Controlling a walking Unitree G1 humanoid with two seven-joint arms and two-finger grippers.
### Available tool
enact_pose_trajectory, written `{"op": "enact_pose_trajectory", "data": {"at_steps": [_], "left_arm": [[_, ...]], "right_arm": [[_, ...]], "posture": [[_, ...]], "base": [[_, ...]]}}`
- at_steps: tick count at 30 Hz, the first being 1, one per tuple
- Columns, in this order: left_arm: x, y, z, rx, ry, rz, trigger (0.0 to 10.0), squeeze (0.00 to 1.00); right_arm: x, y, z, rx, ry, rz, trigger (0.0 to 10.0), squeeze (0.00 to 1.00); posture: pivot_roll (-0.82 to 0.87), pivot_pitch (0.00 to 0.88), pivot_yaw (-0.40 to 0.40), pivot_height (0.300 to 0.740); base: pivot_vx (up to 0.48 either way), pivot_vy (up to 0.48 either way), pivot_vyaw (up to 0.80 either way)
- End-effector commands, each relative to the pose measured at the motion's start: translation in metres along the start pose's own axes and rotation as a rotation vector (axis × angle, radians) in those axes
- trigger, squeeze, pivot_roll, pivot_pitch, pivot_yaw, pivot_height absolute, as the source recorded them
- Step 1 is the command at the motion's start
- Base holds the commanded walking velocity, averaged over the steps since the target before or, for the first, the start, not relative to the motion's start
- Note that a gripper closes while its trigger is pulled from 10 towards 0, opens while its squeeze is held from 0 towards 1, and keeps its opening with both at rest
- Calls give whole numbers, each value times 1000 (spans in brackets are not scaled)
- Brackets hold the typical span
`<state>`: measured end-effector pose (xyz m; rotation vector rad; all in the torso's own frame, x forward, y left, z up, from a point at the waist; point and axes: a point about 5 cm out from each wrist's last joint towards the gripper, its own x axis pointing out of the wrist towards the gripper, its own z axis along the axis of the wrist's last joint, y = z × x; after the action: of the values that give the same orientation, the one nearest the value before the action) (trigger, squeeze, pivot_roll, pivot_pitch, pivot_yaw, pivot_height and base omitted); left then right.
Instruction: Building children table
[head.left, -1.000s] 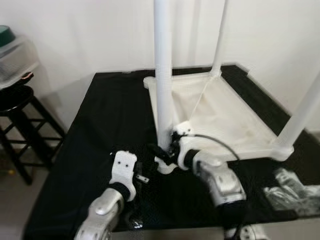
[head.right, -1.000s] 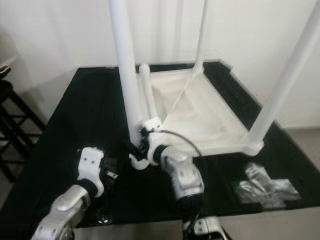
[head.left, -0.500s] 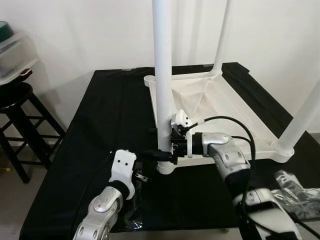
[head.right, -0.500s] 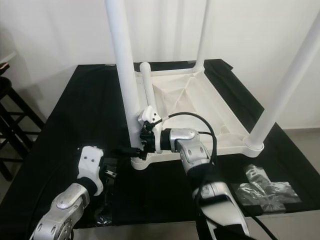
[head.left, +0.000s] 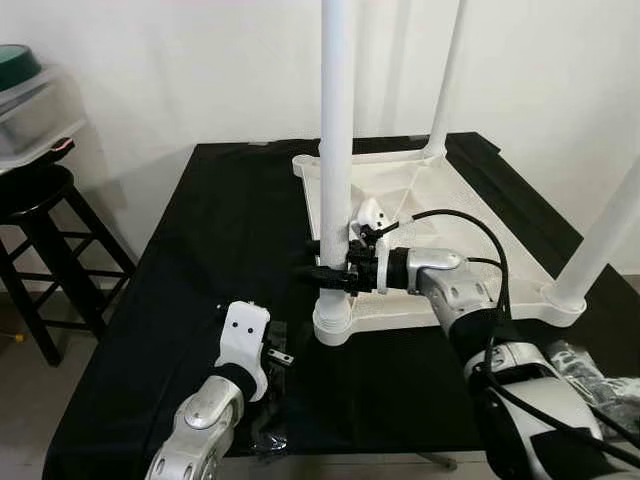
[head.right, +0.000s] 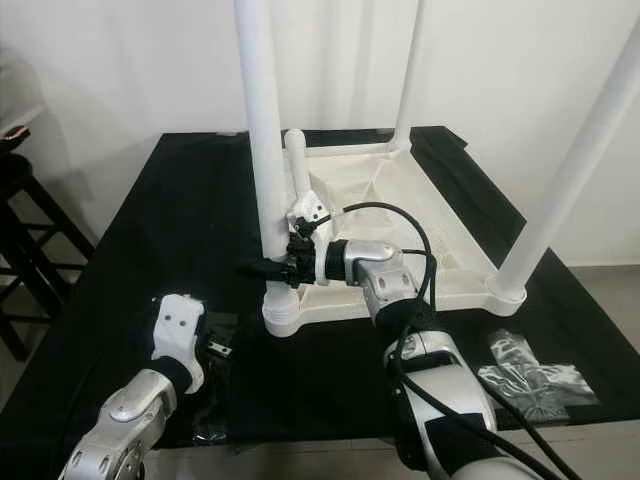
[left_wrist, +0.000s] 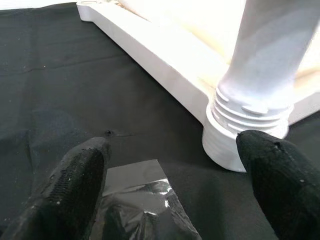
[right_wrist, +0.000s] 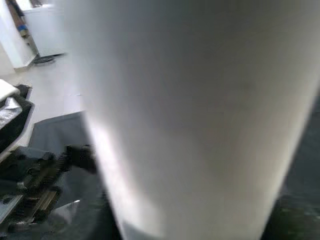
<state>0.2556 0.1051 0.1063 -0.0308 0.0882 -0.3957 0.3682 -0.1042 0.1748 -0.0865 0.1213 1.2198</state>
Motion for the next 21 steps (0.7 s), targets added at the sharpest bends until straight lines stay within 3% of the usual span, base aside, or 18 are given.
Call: {"op": "enact_pose_trajectory", "data": {"at_steps": [1, 4, 6, 7, 8, 9, 10, 11, 12, 17, 21], "left_arm": [[0, 1, -4, -3, 15, 7, 10000, 0], [0, 1, -4, -2, 15, 5, 10000, 0], [-1, 1, -4, 0, 11, 8, 10000, 0], [-1, 1, -4, 0, 11, 8, 10000, 0], [-2, 2, -3, 1, 8, 13, 10000, 0], [-2, 2, -3, 1, 7, 16, 10000, 0], [-2, 2, -3, 1, 7, 16, 10000, 0], [-2, 5, -3, 15, 7, 22, 10000, 0], [-2, 5, -3, 18, 7, 23, 10000, 0], [-2, 7, -2, -3, 1, 30, 10000, 0], [-2, 9, -1, -5, -6, 45, 10000, 0]], "right_arm": [[-7, -8, -1, 7, -15, -73, 0, 0], [-7, -9, -6, 22, -3, -114, 0, 0], [5, -4, -37, 85, 79, -432, 0, 0], [5, -4, -37, 85, 79, -432, 0, 0], [11, 11, -61, 165, 138, -685, 0, 0], [11, 22, -71, 199, 168, -769, 0, 0], [11, 22, -71, 199, 168, -769, 0, 0], [31, 56, -76, 202, 146, -695, 0, 0], [38, 62, -73, 158, 136, -642, 0, 0], [37, 49, -70, 158, 122, -664, 0, 0], [40, 49, -72, 159, 137, -656, 0, 0]], "posture": [[2, 0, 17, 740], [0, 0, 15, 740], [-8, 0, -6, 740], [-8, 0, -6, 740], [-10, 0, -1, 740], [-10, 0, -1, 740], [-10, 0, -1, 740], [-21, 0, 15, 740], [-39, 0, 22, 740], [-31, 0, 15, 740], [-35, 0, 19, 740]], "base": [[0, 0, 0], [0, 0, 0], [0, 0, 0], [0, 0, 0], [0, 0, 0], [0, 0, 0], [0, 0, 0], [0, 0, 0], [0, 0, 0], [0, 0, 0], [0, 0, 0]]}}
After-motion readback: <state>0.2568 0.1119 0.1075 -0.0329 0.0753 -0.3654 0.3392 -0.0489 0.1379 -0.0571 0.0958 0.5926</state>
